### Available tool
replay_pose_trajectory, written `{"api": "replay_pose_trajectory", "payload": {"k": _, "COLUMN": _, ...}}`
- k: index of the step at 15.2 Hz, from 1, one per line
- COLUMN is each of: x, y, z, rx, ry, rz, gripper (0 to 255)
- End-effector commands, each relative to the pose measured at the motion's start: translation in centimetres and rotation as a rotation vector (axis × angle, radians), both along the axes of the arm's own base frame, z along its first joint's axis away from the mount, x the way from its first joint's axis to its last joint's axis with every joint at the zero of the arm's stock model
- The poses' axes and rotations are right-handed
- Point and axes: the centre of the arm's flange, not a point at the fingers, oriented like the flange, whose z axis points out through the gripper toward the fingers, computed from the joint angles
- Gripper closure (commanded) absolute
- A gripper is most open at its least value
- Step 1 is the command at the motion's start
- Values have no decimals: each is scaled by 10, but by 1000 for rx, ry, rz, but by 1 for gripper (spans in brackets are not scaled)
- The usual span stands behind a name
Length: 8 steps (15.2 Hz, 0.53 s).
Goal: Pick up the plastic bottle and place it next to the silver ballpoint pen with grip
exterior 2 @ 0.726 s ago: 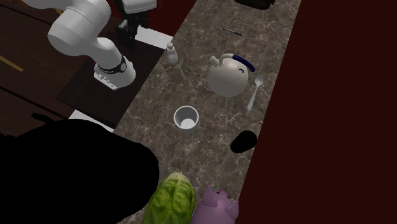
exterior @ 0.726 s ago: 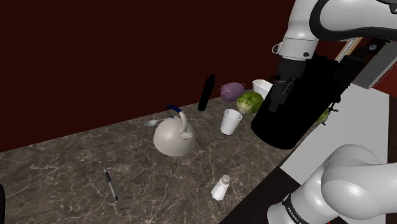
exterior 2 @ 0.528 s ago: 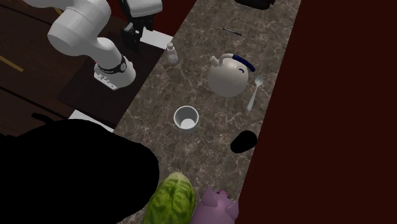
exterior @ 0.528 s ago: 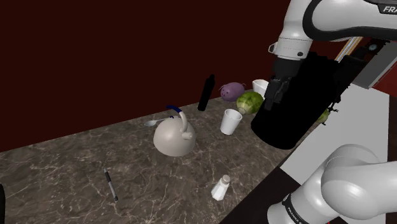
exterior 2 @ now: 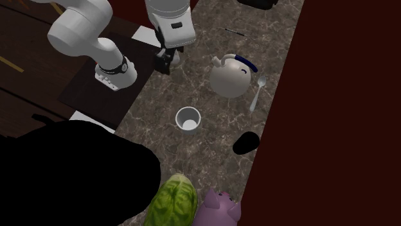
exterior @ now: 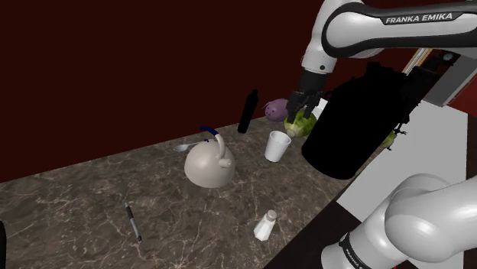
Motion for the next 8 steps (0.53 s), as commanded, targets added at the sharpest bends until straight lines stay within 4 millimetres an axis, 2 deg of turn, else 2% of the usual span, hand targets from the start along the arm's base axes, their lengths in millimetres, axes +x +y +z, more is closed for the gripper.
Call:
{"api": "replay_pose_trajectory", "payload": {"k": 1, "x": 21, "y": -8, "z": -5, "rx": -1, "ry": -23, "rz": -32, "gripper": 0}}
{"api": "replay_pose_trajectory", "payload": {"k": 8, "x": 96, "y": -33, "z": -27, "rx": -1, "ry": -97, "rz": -139, "gripper": 0}}
